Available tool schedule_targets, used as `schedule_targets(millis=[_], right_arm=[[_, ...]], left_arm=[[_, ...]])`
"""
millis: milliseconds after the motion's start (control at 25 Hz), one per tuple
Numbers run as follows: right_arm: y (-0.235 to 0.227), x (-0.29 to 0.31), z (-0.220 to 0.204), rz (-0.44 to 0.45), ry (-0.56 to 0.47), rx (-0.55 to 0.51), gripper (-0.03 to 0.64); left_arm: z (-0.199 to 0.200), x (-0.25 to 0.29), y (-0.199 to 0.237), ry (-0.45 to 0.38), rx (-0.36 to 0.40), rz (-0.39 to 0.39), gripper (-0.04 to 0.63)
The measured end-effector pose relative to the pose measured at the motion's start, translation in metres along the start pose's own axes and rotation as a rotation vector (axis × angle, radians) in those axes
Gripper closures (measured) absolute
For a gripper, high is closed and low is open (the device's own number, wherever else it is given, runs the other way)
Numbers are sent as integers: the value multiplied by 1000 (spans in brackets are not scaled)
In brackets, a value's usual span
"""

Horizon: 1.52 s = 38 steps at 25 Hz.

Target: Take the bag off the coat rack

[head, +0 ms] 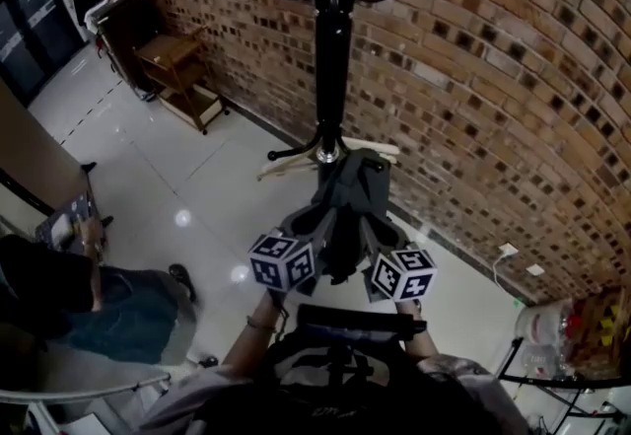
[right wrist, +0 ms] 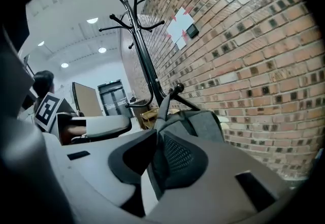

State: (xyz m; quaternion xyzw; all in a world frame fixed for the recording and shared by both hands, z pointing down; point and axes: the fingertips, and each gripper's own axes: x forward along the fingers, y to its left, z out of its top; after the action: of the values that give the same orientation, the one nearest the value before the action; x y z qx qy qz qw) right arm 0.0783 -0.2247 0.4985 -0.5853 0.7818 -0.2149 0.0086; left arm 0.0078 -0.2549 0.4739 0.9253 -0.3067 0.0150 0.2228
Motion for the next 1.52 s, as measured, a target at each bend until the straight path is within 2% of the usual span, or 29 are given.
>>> schedule_targets(millis=[200,440,600,1160,1520], right_arm=[[-6,30,19,44,28,-55,512],[-9,60,29,90,66,-90,488],[-8,78,39,107,70,-117,488],[-5,101,50,126,29,-103,488],[-2,97,53,157,-24,-1,559]], left_arm=[[0,6,11,-6,-22,29,515],[1,8,19,-20,-40,77,515],[4,8,22,-28,-40,97,515],[1,-9,37,-40,-61,174,515],[-1,-22,55,-52,-76,235,515]])
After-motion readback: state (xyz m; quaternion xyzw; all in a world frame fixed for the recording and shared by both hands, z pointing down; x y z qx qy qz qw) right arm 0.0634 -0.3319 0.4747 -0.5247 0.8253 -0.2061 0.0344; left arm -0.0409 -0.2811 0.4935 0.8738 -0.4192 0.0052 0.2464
